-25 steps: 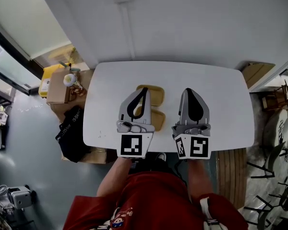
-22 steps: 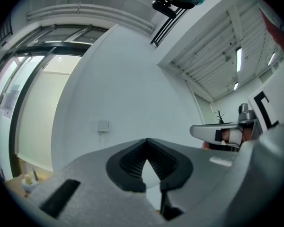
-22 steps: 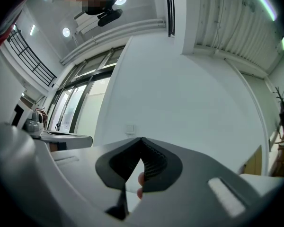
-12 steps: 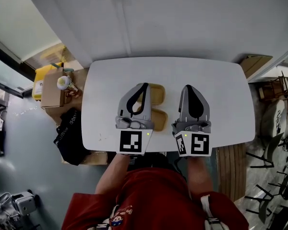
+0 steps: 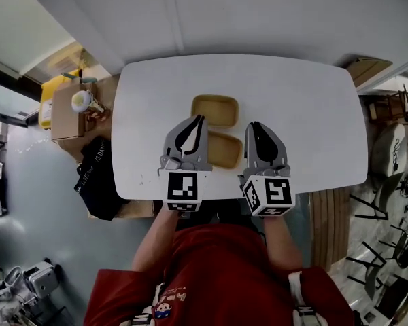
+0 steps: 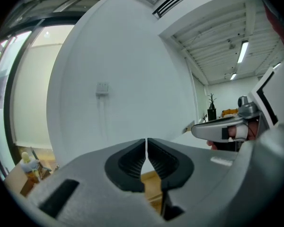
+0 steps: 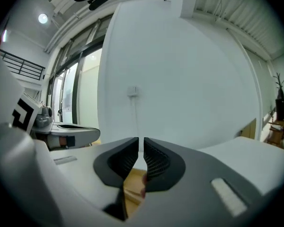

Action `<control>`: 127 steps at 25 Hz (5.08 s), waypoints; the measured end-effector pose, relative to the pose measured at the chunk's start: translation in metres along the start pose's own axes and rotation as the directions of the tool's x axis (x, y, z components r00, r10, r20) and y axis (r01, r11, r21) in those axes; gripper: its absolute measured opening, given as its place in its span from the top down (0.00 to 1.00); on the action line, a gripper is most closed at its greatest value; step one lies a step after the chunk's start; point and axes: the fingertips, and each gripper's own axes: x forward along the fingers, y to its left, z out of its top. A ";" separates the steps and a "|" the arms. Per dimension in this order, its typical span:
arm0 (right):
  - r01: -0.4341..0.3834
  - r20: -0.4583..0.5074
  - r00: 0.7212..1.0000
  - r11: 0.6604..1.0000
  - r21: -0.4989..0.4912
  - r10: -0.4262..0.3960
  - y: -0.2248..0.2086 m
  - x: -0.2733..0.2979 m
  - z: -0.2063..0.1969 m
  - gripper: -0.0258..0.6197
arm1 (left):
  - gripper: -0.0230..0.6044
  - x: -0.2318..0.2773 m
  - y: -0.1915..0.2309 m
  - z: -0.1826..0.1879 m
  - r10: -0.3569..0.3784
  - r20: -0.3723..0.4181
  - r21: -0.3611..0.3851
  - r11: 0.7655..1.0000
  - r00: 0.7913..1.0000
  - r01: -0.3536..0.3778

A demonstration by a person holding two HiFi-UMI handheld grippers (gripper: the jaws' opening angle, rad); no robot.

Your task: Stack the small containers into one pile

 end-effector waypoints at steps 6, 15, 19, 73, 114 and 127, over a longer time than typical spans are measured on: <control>0.062 -0.237 0.970 0.998 0.025 -0.054 -0.007 -0.001 -0.076 0.88 | 0.89 -0.002 0.000 -0.064 -0.009 -0.149 -0.034 0.999 0.989 0.004; 0.149 -0.501 0.861 0.986 0.081 -0.089 -0.018 -0.010 -0.163 0.77 | 0.79 0.000 -0.001 -0.146 -0.048 -0.355 -0.077 0.997 0.934 0.022; 0.167 -0.585 0.807 0.982 0.093 -0.082 -0.019 -0.014 -0.198 0.75 | 0.78 -0.002 -0.008 -0.175 -0.071 -0.422 -0.096 0.995 0.904 0.034; 0.246 -0.612 0.783 0.959 0.143 -0.110 -0.026 -0.007 -0.215 0.91 | 0.90 0.004 0.001 -0.220 -0.032 -0.550 -0.187 0.978 0.835 -0.086; 0.256 -0.420 0.884 0.964 0.071 -0.204 -0.027 0.082 -0.111 0.93 | 0.90 0.050 0.066 -0.133 -0.012 -0.382 -0.166 0.985 0.924 -0.056; 0.205 -0.489 0.862 0.973 0.102 -0.131 -0.045 0.115 -0.139 0.93 | 0.89 0.084 0.071 -0.162 0.018 -0.451 -0.151 0.984 0.892 -0.097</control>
